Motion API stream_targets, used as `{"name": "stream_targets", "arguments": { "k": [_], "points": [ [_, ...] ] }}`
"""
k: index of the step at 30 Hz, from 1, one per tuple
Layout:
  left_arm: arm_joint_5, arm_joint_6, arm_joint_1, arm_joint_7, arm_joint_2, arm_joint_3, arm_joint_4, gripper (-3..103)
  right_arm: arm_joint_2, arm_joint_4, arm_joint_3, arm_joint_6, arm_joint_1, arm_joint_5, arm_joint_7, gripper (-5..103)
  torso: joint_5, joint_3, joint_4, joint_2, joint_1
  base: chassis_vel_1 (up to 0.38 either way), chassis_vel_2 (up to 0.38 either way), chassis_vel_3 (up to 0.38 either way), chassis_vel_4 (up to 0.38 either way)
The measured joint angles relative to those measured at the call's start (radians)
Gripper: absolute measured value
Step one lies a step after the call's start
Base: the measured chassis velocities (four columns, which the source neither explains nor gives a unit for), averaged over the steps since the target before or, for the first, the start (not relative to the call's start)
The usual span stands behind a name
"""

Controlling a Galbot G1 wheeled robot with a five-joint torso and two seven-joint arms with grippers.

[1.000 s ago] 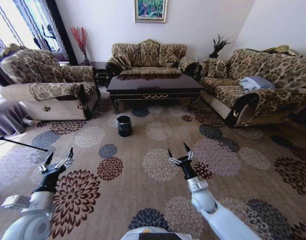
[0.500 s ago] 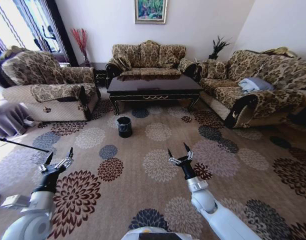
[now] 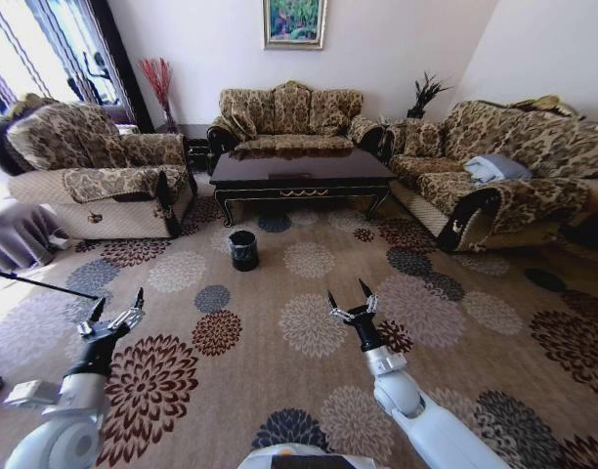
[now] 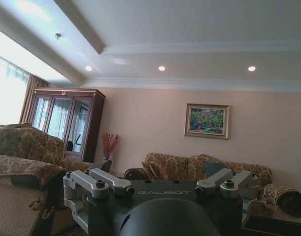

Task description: Move to the front of the table and pick up the trash from the floor, then place it into the trash bin.

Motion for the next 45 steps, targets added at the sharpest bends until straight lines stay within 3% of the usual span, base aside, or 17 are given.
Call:
{"name": "stream_targets", "arguments": {
  "k": [40,45],
  "points": [
    [-0.003,0.001,0.004,0.001,0.005,-0.005,-0.006,100,-0.001,0.006,0.01,-0.001,0.001,0.006,0.0,100,0.0,0.111,0.0,0.198,0.087,0.0,0.0,0.0,0.0],
    [-0.018,0.014,0.004,-0.024,0.008,-0.001,-0.02,100,-0.002,0.006,0.009,-0.001,0.002,0.008,0.0,100,0.0,0.123,0.0,0.221,0.098,0.0,0.0,0.0,0.0]
  ]
}}
